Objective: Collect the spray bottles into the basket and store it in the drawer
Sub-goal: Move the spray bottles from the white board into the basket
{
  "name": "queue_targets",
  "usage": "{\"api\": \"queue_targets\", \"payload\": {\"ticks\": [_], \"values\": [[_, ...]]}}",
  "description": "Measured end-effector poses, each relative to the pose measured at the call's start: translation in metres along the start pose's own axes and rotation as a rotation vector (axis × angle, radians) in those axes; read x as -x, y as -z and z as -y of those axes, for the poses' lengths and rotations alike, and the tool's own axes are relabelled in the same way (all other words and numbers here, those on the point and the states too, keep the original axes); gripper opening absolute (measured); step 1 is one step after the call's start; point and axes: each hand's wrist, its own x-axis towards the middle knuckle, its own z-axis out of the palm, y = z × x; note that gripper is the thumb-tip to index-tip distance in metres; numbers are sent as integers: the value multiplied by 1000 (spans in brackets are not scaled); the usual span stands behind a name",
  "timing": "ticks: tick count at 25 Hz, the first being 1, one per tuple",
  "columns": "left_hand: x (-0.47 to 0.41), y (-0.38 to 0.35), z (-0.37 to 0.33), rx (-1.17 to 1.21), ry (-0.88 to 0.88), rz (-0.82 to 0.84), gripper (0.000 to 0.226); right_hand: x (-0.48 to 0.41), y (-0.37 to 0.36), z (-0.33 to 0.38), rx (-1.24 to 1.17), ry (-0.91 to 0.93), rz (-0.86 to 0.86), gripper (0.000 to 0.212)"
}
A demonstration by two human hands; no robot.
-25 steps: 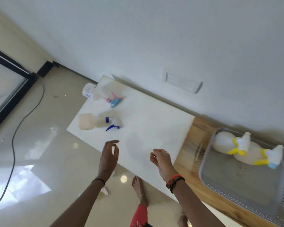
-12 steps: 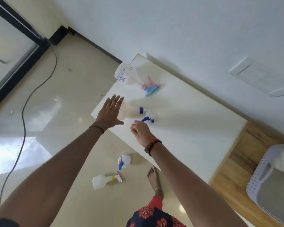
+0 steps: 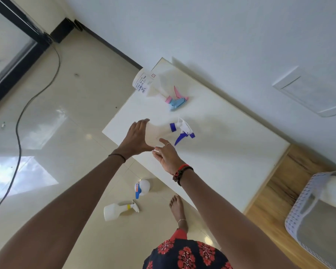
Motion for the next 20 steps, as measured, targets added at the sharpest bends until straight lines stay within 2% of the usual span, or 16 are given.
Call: {"api": "queue_targets", "payload": {"ticks": [2, 6, 12, 17, 20], "values": [[19, -8, -17, 99, -8, -15, 104, 19, 18, -2, 5, 40, 37, 49], [55, -26, -69, 265, -53, -23, 101, 60, 74, 3, -8, 104, 81, 35], [98, -57, -169, 433, -114, 52, 107, 128, 170, 7, -2, 247, 74, 39], [126, -92, -253, 489, -236, 108, 127, 200, 251, 12, -35, 311, -63, 24], [140, -115, -300, 434, -321, 132, 119, 240, 296, 14, -95, 269, -224, 26]]}}
